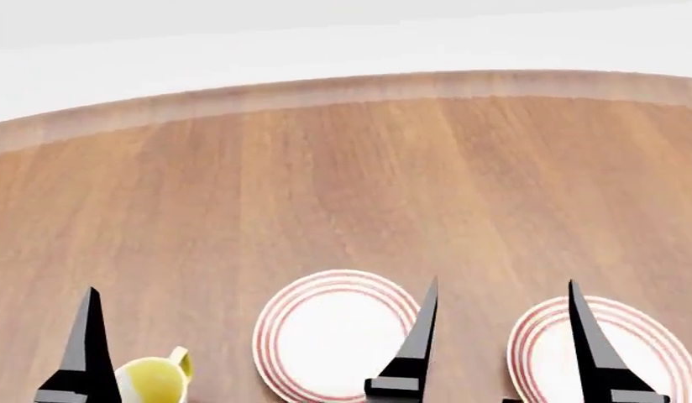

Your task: Put the white mug on the left plate.

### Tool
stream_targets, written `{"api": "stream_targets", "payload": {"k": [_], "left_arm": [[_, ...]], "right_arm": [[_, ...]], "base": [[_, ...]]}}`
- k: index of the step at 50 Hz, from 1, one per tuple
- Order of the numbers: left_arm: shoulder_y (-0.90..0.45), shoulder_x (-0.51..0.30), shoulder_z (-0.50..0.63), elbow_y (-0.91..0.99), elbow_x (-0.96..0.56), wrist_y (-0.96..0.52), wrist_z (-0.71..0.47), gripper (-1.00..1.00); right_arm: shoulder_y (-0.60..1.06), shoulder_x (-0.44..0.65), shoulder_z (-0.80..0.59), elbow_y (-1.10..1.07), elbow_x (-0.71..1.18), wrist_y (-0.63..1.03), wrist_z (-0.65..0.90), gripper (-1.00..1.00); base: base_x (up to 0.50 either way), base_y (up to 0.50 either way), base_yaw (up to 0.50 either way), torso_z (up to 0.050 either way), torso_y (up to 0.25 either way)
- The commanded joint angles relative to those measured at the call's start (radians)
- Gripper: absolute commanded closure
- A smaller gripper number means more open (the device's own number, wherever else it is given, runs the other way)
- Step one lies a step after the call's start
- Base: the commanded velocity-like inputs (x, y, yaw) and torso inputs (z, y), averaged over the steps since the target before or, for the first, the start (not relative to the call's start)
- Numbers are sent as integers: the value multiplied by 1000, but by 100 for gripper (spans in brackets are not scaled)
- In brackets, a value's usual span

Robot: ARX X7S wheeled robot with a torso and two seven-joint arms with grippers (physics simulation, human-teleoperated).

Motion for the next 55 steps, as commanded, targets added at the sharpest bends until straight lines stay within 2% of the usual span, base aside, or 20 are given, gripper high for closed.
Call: {"api": "stream_targets", "payload": {"k": [1,23,31,33,39,46,51,55], "left_arm": [[-1,-8,5,-1,-6,4,-8,-100],[-3,-22,15,4,-13,6,-24,-100],[-13,-27,18,10,-63,-35,-24,-100],[0,-32,31,17,-57,1,1,-100],[8,-81,85,45,-78,-20,67,-100],[10,-110,170,39,-9,34,144,-100],[10,-121,225,-3,-75,24,228,-100],[26,-137,279,-50,-30,72,288,-100]], "right_arm": [[-3,7,1,2,12,-14,13,-100],[-2,24,-5,-11,22,-7,35,-100],[5,31,-14,12,33,-1,29,-100],[12,36,-23,9,26,31,31,-100],[12,39,-29,23,34,11,24,-100],[13,44,-27,27,40,6,26,-100],[11,45,-18,17,49,7,31,-100],[11,49,-15,5,52,12,35,-100]], "base": [[0,0,-500,0,0],[0,0,-500,0,0],[0,0,-500,0,0],[-75,-195,0,0,0],[0,0,0,0,0],[0,0,0,0,0],[0,0,0,0,0],[0,0,0,0,0]]}}
